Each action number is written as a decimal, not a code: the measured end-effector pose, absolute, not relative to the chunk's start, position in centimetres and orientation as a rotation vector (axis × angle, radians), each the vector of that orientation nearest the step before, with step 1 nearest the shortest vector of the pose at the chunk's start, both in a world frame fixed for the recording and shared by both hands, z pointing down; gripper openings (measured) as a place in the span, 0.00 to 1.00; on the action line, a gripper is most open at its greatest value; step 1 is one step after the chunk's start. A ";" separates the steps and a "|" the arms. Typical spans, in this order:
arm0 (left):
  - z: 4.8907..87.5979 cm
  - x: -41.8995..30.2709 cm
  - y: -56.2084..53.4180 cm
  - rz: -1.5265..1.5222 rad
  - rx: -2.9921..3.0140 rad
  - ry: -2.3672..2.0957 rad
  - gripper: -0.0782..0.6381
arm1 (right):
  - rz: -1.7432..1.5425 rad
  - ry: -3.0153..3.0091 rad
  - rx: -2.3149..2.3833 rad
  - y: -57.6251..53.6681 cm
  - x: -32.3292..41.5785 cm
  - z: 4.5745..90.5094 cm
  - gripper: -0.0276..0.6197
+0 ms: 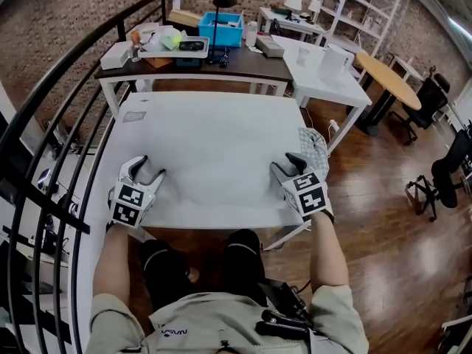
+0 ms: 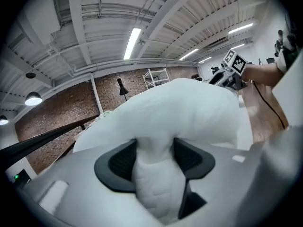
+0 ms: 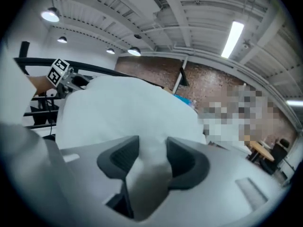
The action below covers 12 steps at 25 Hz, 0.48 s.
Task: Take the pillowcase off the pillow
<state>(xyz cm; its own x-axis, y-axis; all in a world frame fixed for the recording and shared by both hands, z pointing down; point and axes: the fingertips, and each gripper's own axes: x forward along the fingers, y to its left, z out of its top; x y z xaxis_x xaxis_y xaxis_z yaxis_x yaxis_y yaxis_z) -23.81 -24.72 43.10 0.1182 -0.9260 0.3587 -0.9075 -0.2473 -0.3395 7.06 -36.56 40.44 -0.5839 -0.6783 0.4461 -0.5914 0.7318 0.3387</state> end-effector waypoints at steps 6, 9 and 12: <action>44.6 -21.5 -30.1 -0.814 -2.406 1.813 0.47 | -0.148 -2.302 1.126 -41.3 9.2 42.2 0.33; 44.7 -21.2 -29.9 -0.791 -2.395 1.823 0.48 | -0.139 -2.333 1.121 -41.2 9.2 42.4 0.34; 43.2 -21.6 -29.1 -0.748 -2.362 1.844 0.48 | -0.176 -2.354 1.172 -40.5 9.4 40.1 0.34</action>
<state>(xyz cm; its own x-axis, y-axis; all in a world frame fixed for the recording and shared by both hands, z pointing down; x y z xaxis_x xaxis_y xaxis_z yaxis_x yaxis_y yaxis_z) -21.61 -29.06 43.24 0.1700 -0.9254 0.3388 -0.8998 -0.2860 -0.3296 9.38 -40.51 40.15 -0.5041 -0.7769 0.3773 -0.7123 0.6210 0.3270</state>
